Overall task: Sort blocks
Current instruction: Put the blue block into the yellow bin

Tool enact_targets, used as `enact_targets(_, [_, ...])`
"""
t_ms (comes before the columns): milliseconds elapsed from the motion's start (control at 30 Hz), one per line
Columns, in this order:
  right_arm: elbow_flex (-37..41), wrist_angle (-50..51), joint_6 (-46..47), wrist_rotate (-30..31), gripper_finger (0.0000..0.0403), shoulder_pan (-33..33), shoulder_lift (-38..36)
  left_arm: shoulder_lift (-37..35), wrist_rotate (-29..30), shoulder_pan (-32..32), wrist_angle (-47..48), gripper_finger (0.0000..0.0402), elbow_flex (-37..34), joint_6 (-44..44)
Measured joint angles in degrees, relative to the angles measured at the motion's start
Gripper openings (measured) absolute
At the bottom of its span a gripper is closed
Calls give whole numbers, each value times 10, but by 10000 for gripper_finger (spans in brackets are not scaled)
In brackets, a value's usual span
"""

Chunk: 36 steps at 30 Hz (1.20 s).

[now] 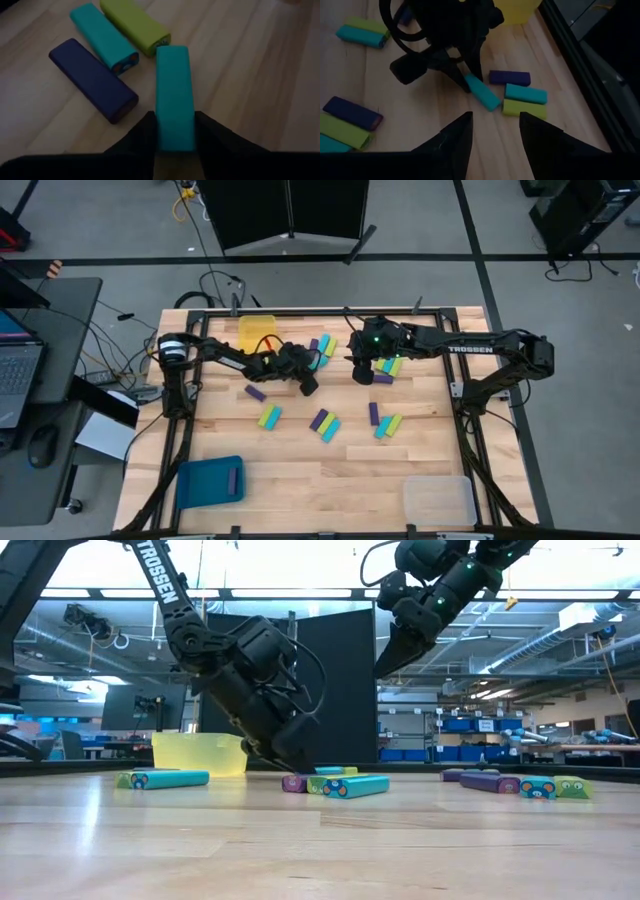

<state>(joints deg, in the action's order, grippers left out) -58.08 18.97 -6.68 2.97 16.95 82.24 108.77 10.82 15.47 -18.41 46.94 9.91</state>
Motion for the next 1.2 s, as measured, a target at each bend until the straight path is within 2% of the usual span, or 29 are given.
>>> enact_targets(233, [0, 27, 5, 10, 170, 0, -41, -45, -13, -2, 51, 115, -5, -27])
enact_targets(467, [0, 87, 38, 39, 169, -3, -136, -130, -17, -2, 79, 116, -3, -84])
enact_targets(600, [0, 108, 56, 48, 169, -3, -181, -190, -44, -2, 98, 116, -3, -126])
enact_targets(800, [0, 118, 65, 49, 169, -3, -197, -311, -66, -1, 206, 116, -3, -164])
enact_targets(900, [0, 117, 65, 49, 169, -3, -187, -374, -47, 8, 288, 116, -3, -168])
enact_targets(1033, [0, 117, 63, 49, 169, -3, -167, -439, 20, 35, 398, 116, -3, -131])
enact_targets(1200, [0, 109, 51, 49, 169, -3, -136, -457, 64, 86, 491, 116, -3, -97])
